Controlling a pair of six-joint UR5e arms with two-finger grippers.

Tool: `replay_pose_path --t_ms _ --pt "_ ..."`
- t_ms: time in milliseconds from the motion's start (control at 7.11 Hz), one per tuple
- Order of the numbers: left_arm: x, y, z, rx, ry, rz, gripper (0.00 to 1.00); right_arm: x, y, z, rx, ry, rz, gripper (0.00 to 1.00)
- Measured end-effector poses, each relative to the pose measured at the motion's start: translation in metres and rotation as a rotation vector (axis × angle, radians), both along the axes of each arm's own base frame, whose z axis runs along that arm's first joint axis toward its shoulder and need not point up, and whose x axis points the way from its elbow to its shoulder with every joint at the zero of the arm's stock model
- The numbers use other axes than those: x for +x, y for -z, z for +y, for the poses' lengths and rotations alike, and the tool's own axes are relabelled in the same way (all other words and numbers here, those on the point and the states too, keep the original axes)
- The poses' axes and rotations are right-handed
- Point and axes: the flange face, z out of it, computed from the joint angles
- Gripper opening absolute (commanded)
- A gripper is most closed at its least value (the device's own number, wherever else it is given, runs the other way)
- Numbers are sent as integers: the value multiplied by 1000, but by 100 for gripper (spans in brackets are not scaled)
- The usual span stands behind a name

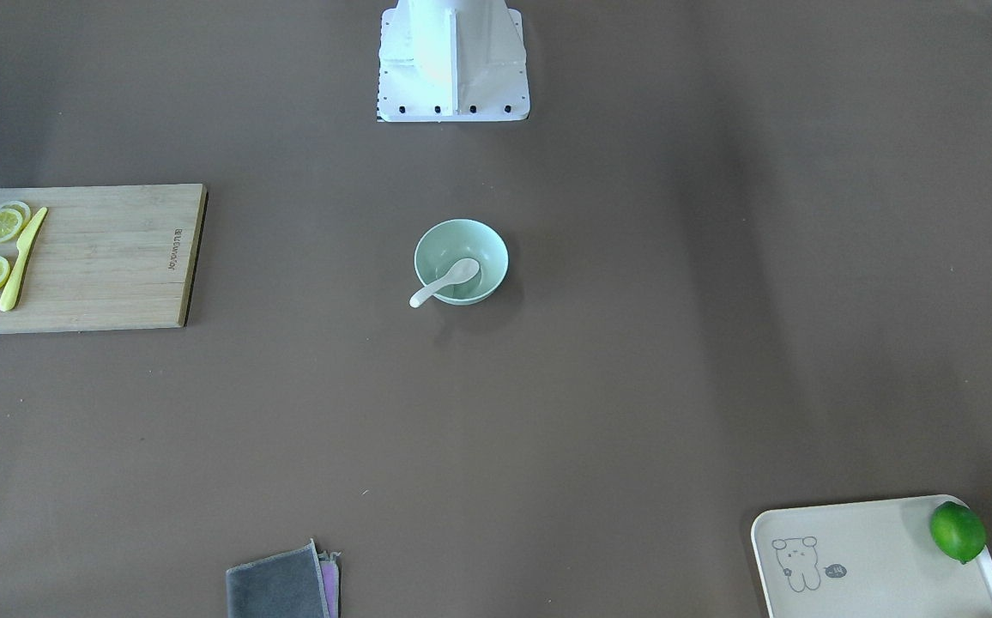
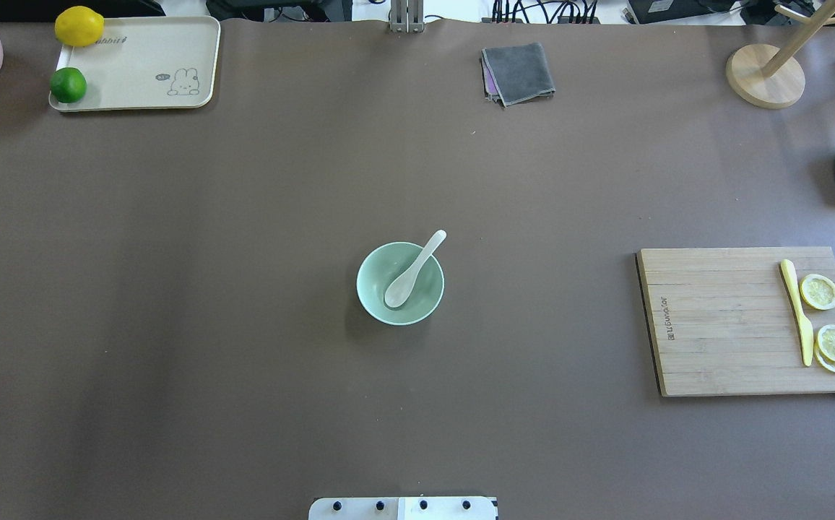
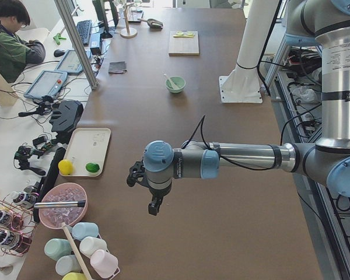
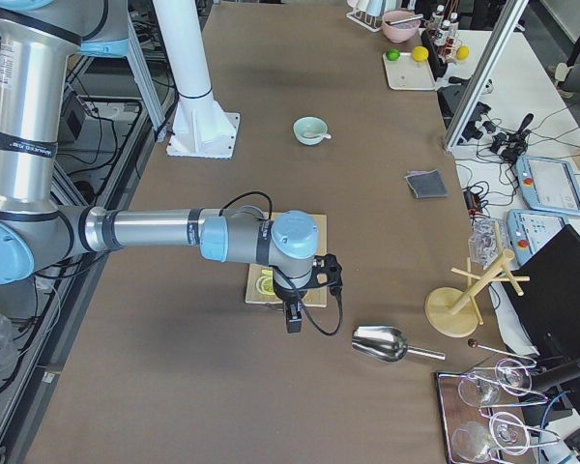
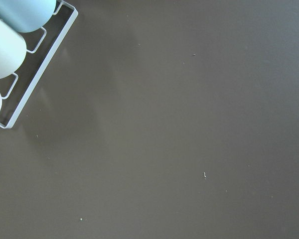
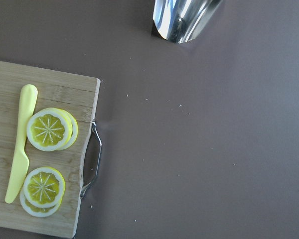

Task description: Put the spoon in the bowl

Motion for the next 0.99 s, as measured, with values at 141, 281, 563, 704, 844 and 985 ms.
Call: replay_pose_path --t_ms 141,281,563,704,844,985 --pt "-2 11 3 -25 2 0 99 5 -6 8 -14 -15 -5 100" --pt "-3 19 4 -29 2 -3 99 7 -8 12 -20 -22 -12 100" --pt "-4 32 6 -35 3 -3 99 6 -7 13 -18 -24 -34 100" --pt "-5 42 10 -24 4 -3 99 6 -5 13 -14 -25 -40 100" --pt "-6 48 11 -12 6 -1 99 5 -5 13 -15 -26 -49 100" --pt "-6 52 11 -2 7 1 99 4 -5 15 -19 -27 -63 100"
